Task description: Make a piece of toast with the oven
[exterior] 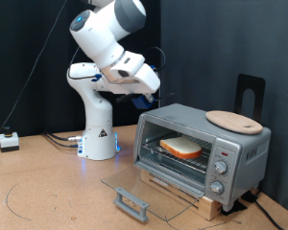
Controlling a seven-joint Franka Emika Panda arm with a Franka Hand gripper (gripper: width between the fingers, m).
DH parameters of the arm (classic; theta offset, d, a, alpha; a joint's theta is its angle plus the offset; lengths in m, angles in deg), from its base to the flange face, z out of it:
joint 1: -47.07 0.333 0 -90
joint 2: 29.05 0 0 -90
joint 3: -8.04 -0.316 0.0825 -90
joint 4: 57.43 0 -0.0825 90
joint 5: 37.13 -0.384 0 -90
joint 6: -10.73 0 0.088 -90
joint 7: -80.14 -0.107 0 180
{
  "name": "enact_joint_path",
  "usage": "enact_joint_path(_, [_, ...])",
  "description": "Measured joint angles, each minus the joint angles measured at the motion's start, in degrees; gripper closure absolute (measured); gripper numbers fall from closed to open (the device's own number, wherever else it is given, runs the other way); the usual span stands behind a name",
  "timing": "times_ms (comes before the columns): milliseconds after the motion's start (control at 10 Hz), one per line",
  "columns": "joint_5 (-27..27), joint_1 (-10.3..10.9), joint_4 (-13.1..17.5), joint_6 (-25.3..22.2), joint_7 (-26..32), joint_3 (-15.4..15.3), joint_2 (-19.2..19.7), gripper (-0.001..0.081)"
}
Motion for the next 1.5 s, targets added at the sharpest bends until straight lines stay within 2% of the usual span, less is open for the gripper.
enact_joint_path(100, [0.00,0.05,-0.60,-0.01,-1.11,-0.61,-2.07,0.0382])
enact_joint_path(200, [0.00,0.04,-0.65,-0.03,-1.11,-0.60,-1.89,0.0382])
enact_joint_path(400, [-4.94,0.99,-1.10,-0.75,-1.13,-1.18,-2.11,0.0382])
enact_joint_path(500, [-6.08,1.73,-1.53,-0.66,-3.24,-2.52,-2.74,0.0382])
enact_joint_path(1000, [-5.65,4.40,-4.63,1.01,-10.98,-12.56,-9.07,0.0382])
enact_joint_path(1300, [-6.93,6.62,-8.53,1.96,-12.68,-17.77,-13.35,0.0382])
enact_joint_path(1500, [-9.74,7.79,-11.51,4.60,-13.51,-20.41,-15.76,0.0382])
